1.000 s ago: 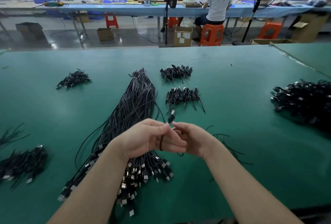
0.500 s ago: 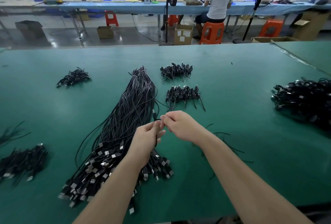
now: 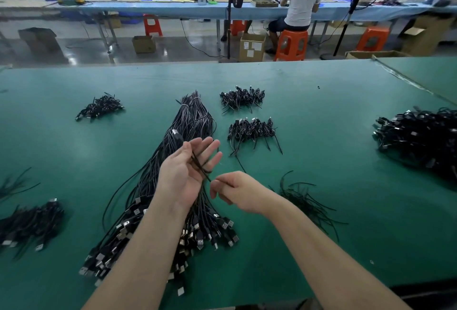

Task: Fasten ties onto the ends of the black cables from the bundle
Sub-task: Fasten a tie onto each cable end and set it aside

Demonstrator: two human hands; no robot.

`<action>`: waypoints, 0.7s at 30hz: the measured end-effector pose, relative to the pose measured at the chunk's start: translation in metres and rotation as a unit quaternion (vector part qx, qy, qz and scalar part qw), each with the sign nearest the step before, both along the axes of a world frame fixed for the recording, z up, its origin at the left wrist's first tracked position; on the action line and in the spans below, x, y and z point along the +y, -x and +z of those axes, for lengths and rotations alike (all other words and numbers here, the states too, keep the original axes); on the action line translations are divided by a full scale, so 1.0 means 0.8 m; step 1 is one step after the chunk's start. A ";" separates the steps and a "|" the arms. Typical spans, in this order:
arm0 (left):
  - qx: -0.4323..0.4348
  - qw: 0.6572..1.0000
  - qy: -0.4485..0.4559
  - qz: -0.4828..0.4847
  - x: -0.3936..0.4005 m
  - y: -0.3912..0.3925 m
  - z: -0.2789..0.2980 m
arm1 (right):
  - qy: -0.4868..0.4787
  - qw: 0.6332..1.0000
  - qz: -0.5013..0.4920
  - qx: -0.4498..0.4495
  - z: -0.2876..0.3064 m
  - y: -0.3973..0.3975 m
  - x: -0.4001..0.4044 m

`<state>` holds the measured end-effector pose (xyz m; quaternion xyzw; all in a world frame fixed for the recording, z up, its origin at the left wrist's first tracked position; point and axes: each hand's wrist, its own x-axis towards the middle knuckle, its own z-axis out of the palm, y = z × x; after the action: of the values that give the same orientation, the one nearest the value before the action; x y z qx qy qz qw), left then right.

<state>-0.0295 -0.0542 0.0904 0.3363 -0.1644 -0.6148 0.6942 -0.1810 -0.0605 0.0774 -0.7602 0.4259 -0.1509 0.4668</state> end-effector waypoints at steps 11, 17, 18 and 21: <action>-0.095 0.993 0.070 -0.022 0.013 -0.020 0.001 | 0.004 1.000 0.014 -0.020 0.004 0.003 -0.009; -0.127 0.983 0.112 -0.070 0.020 -0.022 -0.002 | -0.031 0.999 0.031 -0.018 0.008 0.006 -0.016; -0.130 0.981 0.118 -0.088 0.023 -0.023 -0.004 | -0.046 0.998 0.035 -0.026 0.010 0.010 -0.019; -0.149 0.964 0.134 -0.173 0.034 -0.031 -0.008 | -0.113 0.991 0.042 -0.064 0.016 0.023 -0.031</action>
<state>-0.0047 -0.0270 0.0843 0.2944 -0.4022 -0.6407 0.5840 -0.1998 -0.0853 0.0903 -0.7085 0.3772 -0.1306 0.5820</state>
